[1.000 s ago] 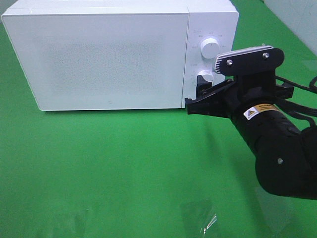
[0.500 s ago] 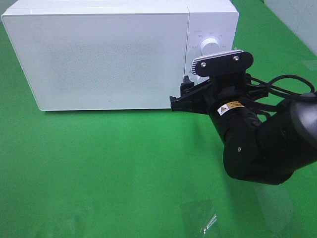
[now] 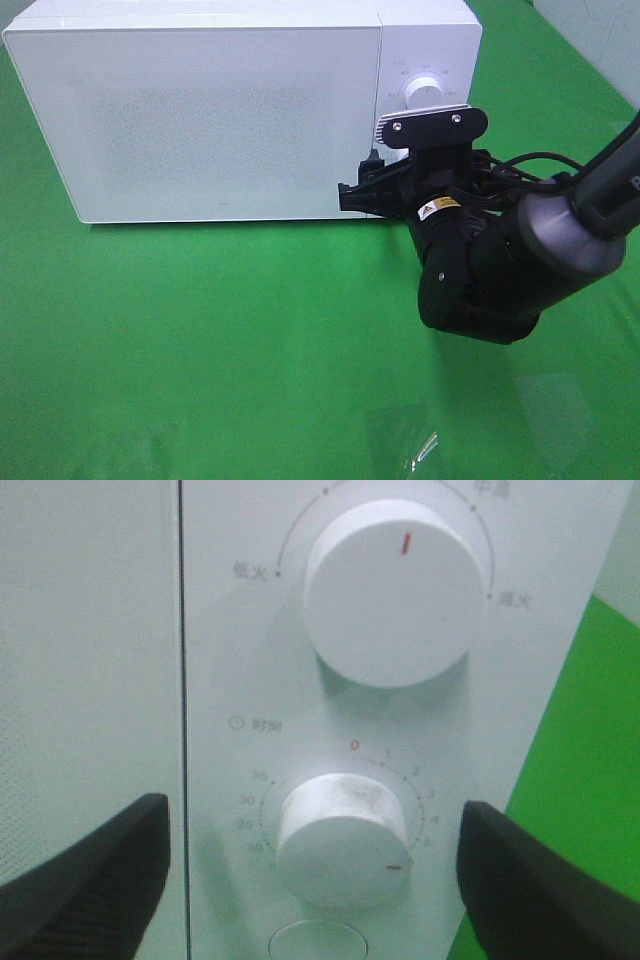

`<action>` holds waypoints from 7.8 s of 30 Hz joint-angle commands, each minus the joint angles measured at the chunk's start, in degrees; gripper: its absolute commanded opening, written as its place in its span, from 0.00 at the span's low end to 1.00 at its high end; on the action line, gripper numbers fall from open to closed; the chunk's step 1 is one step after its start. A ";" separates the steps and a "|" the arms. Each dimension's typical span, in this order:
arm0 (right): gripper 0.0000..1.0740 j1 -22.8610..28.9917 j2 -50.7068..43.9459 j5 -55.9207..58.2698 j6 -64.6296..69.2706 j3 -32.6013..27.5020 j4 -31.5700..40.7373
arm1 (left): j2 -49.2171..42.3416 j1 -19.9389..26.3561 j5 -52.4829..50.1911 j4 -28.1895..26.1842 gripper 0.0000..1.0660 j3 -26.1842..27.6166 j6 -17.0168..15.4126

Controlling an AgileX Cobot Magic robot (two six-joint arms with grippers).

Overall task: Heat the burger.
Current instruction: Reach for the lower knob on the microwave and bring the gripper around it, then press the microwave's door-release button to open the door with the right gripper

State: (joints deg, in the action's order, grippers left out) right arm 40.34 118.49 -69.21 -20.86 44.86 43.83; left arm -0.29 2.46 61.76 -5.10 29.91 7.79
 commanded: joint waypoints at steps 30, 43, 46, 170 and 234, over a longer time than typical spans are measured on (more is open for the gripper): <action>0.60 -2.18 3.61 -5.84 2.58 3.67 -1.20 | -1.03 -0.29 -0.40 -0.06 0.94 -0.23 0.00; 0.01 -2.18 3.50 -8.19 2.06 3.67 -1.55 | -1.03 -0.29 -0.40 -0.06 0.94 -0.23 0.00; 0.00 -2.18 3.50 -8.31 2.06 3.67 -1.55 | -1.03 -0.29 -0.40 -0.06 0.94 -0.23 0.00; 0.68 -7.05 -50.65 82.51 22.17 -3.67 -44.69 | -1.03 -0.29 -0.40 -0.06 0.94 -0.23 0.00; 0.71 -31.68 -120.32 124.27 25.50 -16.79 -47.27 | -1.03 -0.29 -0.40 0.06 0.94 -0.23 0.00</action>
State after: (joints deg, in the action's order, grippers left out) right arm 8.94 -0.29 55.29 4.47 28.25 -3.55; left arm -0.29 2.46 61.76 -5.10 29.91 7.79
